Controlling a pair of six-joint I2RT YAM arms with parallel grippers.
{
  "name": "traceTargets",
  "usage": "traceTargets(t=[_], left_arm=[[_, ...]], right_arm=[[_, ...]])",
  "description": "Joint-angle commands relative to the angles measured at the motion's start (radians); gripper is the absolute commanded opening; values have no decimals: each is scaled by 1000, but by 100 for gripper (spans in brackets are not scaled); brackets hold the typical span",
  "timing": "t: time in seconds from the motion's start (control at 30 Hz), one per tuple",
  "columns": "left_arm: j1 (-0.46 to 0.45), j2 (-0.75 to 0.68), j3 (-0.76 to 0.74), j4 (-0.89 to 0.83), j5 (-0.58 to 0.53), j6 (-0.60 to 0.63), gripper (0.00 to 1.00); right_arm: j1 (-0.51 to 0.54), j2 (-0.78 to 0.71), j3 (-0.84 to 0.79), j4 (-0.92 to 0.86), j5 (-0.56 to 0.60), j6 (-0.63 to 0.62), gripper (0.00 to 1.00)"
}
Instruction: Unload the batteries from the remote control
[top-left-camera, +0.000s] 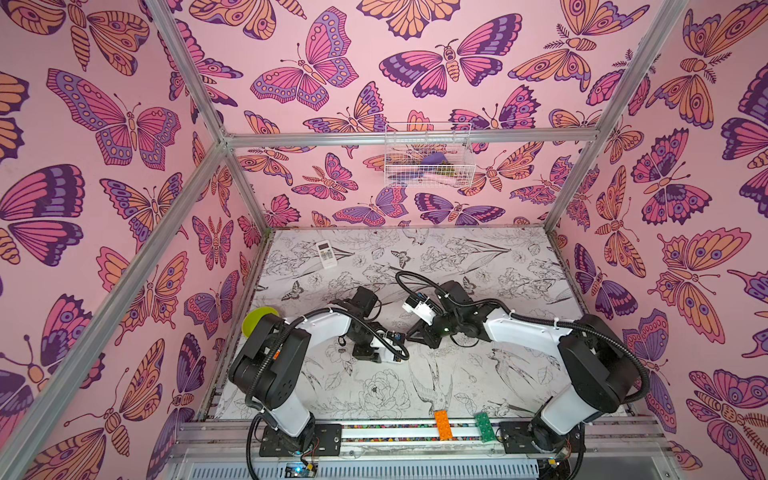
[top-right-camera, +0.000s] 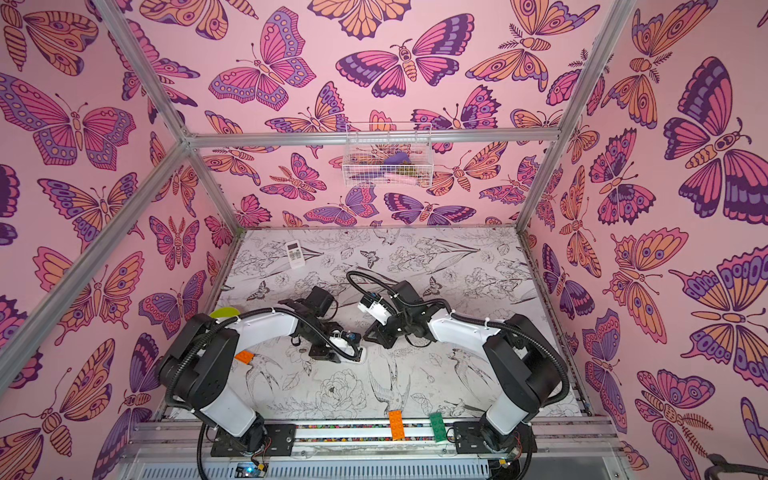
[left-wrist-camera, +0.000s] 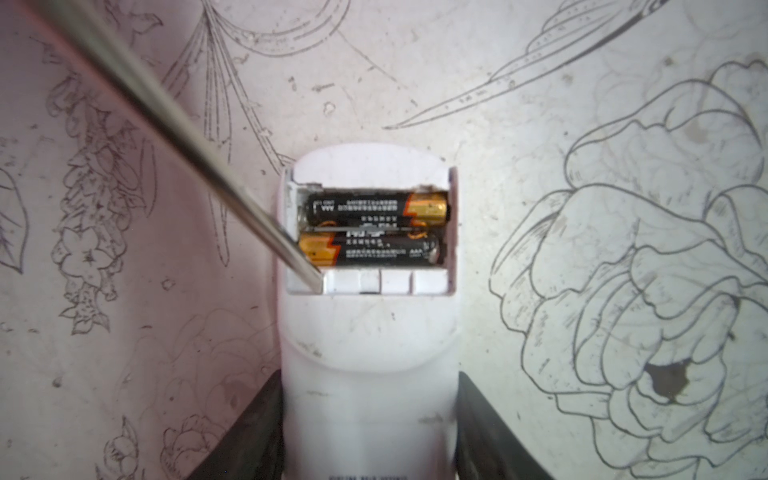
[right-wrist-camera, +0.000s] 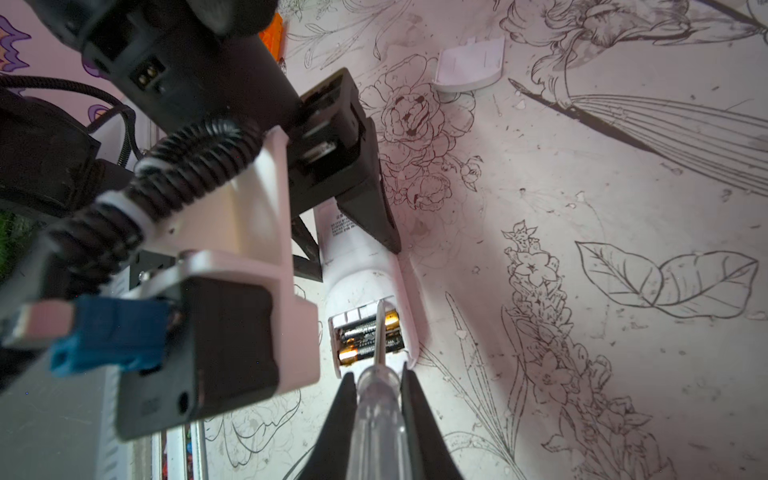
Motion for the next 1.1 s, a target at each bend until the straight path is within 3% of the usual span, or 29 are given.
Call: traceTargets(t=[0.0, 0.2, 0.4, 0.7, 1.07], left_arm=[[-16, 21, -35, 19, -8, 7, 51], [-16, 22, -37, 21, -12, 9, 51], [-16, 25, -35, 20, -13, 8, 51], [-16, 26, -35, 20, -15, 7, 51], [-16, 26, -34, 20, -17, 7, 51]], right_arm=[[4, 23, 20, -113, -109, -19, 0], [2, -55, 18, -154, 2, -66, 0], [6, -179, -123, 51, 106, -54, 0], [96, -171, -131, 72, 286, -143, 0], [126, -172, -144, 53, 322, -188, 0]])
